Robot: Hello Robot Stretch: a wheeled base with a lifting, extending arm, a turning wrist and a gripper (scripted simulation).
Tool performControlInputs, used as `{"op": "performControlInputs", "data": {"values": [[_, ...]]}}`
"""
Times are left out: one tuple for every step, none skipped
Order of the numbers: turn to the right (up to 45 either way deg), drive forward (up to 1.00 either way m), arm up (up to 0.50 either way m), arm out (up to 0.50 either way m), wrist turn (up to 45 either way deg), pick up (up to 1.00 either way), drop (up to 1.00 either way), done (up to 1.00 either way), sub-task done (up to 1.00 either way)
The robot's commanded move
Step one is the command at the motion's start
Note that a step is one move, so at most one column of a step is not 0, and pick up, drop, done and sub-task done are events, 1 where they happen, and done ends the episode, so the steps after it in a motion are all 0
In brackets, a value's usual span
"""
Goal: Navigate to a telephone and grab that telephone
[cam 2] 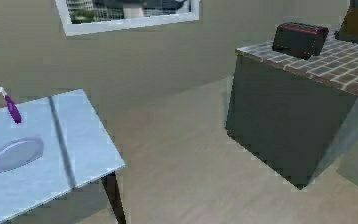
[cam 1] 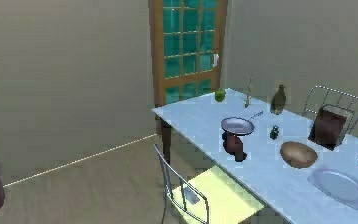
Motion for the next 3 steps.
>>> {"op": "performControlInputs", "data": {"values": [[-45.0, 0.0, 0.0, 0.0, 0.0, 0.0, 0.0, 0.0, 0.0], [-36.0, 0.0, 0.0, 0.0, 0.0, 0.0, 0.0, 0.0, 0.0], [-6.0, 0.0, 0.0, 0.0, 0.0, 0.0, 0.0, 0.0, 0.0]]}}
